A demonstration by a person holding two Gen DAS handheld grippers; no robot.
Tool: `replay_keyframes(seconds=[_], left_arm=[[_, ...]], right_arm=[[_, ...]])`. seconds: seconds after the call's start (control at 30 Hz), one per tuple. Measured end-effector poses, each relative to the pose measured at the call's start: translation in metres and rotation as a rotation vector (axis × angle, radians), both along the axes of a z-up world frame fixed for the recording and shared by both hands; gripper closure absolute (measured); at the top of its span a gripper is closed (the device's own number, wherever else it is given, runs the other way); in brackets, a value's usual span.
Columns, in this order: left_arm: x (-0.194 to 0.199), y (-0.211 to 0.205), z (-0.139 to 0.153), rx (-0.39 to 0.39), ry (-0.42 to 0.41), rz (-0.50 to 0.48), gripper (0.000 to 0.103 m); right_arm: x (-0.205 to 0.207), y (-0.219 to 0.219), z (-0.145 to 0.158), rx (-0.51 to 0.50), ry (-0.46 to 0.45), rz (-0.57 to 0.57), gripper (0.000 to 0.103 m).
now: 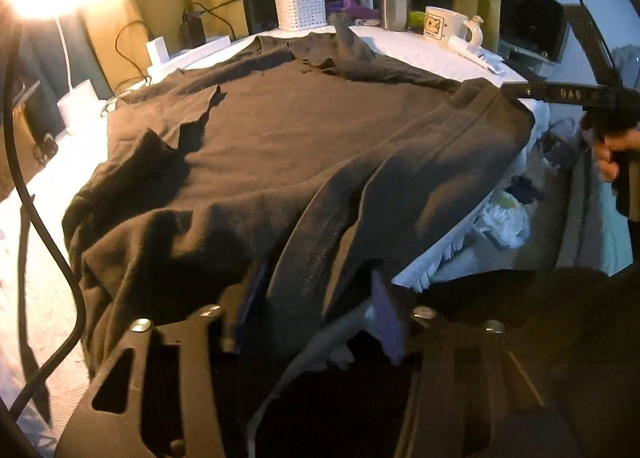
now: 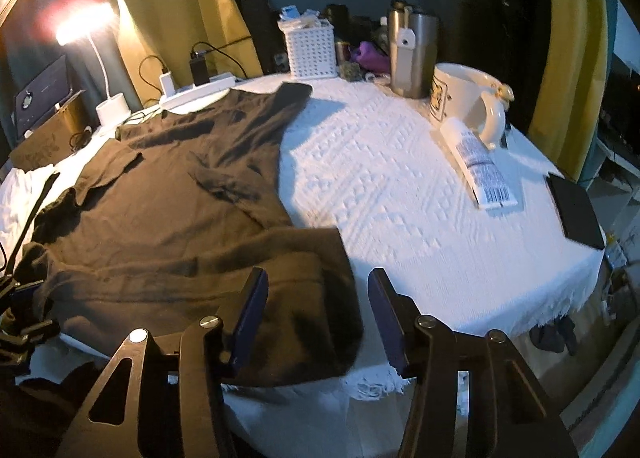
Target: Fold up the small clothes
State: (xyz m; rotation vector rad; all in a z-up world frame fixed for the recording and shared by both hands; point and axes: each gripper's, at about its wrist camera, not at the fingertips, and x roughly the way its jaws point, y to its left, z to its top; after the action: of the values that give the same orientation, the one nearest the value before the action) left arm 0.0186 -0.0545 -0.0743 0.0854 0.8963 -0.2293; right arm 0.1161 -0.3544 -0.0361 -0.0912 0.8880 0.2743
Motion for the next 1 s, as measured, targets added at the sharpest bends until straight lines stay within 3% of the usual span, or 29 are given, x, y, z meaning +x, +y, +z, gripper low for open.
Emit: replay_keyframes(seconds=[0.03, 0.13, 0.23, 0.33, 0.63, 0.8, 0.87, 0.93, 1.0], left_arm=[[0.001, 0.002, 0.0, 0.006, -0.002, 0.006, 0.078], [0.003, 0.006, 0.004, 0.015, -0.004, 0.006, 0.095], [0.001, 0.01, 0.014, 0.003, -0.031, 0.009, 0.097], [-0.001, 0.017, 0.028, -0.019, -0.063, 0.014, 0.097], [0.013, 0.062, 0.055, -0.066, -0.142, 0.068, 0.097], [0.038, 0.088, 0.048, -0.113, -0.13, 0.112, 0.084], [0.047, 0.097, 0.043, -0.12, -0.123, 0.13, 0.058], [0.051, 0.105, 0.043, -0.129, -0.115, 0.138, 0.046], [0.052, 0.111, 0.045, -0.137, -0.119, 0.135, 0.044]], right_arm=[[0.0, -0.001, -0.003, 0.0, 0.005, 0.003, 0.056], [0.0, 0.004, -0.009, -0.012, 0.017, 0.046, 0.064], [0.0, 0.015, -0.015, -0.034, 0.034, 0.094, 0.082], [0.001, 0.027, -0.016, -0.066, 0.029, 0.125, 0.09], [0.018, 0.056, 0.043, -0.005, -0.138, 0.178, 0.093], [0.045, 0.079, 0.045, -0.024, -0.155, 0.189, 0.093], [0.06, 0.084, 0.036, -0.033, -0.131, 0.173, 0.093], [0.072, 0.085, 0.025, -0.052, -0.105, 0.154, 0.093], [0.08, 0.086, 0.014, -0.062, -0.08, 0.138, 0.093]])
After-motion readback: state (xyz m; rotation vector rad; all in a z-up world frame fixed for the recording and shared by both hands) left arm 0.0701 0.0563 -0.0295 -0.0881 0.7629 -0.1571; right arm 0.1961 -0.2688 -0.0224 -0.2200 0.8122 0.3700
